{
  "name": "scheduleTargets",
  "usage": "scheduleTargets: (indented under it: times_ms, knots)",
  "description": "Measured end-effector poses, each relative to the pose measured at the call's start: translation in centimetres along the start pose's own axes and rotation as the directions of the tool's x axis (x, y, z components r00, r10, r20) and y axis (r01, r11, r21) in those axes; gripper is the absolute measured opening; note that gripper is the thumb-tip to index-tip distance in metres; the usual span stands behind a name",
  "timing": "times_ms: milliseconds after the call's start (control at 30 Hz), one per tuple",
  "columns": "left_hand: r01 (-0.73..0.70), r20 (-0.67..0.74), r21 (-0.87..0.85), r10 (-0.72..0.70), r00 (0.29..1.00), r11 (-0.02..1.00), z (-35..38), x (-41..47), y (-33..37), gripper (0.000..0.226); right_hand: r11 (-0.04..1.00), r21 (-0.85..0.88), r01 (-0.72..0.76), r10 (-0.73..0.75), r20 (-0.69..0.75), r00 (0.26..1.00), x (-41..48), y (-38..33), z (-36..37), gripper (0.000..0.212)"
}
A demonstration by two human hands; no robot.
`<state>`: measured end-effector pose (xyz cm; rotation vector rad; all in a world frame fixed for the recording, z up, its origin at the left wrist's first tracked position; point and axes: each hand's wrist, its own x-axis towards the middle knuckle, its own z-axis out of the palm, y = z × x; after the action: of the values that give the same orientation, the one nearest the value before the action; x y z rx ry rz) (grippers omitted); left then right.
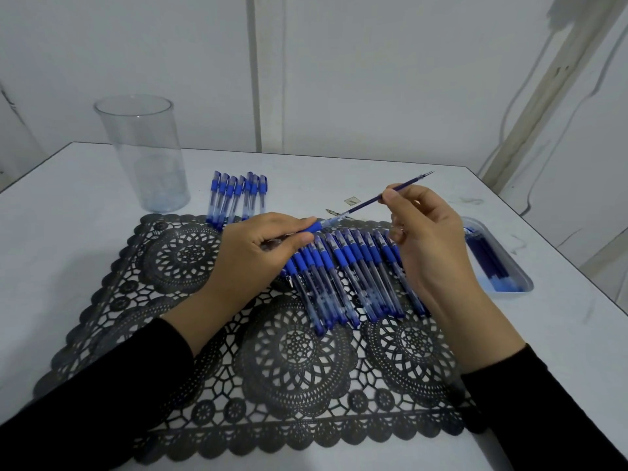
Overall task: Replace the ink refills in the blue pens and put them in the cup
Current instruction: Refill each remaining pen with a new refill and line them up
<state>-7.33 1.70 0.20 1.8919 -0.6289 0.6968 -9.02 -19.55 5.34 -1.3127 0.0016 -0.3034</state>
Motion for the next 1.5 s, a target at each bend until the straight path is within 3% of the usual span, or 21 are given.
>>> scheduleTargets:
  times_ms: [100, 233, 333, 567, 767, 867, 1267, 1400, 1500]
  knots:
    - [0.001, -0.013, -0.003, -0.001, 1.0, 1.0, 0.0, 0.0, 0.2, 0.028, 0.998, -0.063, 0.028, -0.021, 0.108, 0.994, -0.7, 0.3, 0.6, 0.006]
    - [0.018, -0.01, -0.008, -0.019, 1.0, 1.0, 0.0, 0.0, 0.1, 0.028, 0.991, -0.133, -0.027, 0.057, 0.231, 0.971, -1.4, 1.2, 1.3, 0.009]
    - [0.035, -0.012, -0.007, -0.035, 0.999, 0.999, -0.2, -0.1, 0.1, 0.026, 0.988, -0.145, -0.042, 0.074, 0.22, 0.973, -1.6, 1.2, 1.5, 0.01]
    - [0.054, 0.0, -0.017, -0.054, 0.999, 0.998, -0.5, -0.1, 0.1, 0.026, 0.99, -0.121, 0.071, -0.054, 0.144, 0.988, -1.3, 1.4, 1.6, 0.006]
    - [0.051, 0.017, -0.008, -0.051, 0.999, 0.999, -0.9, -0.1, 0.2, 0.028, 0.996, -0.086, 0.024, -0.01, 0.154, 0.988, -1.0, 1.5, 1.4, 0.011]
    - [0.073, 0.028, 0.006, -0.073, 0.997, 0.997, -1.5, -0.1, 0.1, 0.028, 0.998, -0.068, 0.012, 0.002, 0.209, 0.978, -0.8, 1.5, 1.8, 0.008]
    - [0.147, 0.04, 0.032, -0.148, 0.988, 0.989, -4.5, -0.7, 0.1, 0.025, 0.93, -0.333, 0.157, -0.004, 0.417, 0.909, -0.6, 2.6, 4.8, 0.004]
    - [0.175, 0.061, 0.085, -0.18, 0.982, 0.981, -5.7, -1.3, -0.3, 0.027, 0.835, -0.512, 0.204, 0.085, 0.485, 0.87, -0.9, 3.2, 4.9, 0.01]
    - [0.201, 0.085, 0.105, -0.21, 0.974, 0.974, -6.5, -1.8, -0.6, 0.027, 0.568, -0.686, 0.455, 0.066, 0.589, 0.806, -1.7, 3.8, 4.8, 0.011]
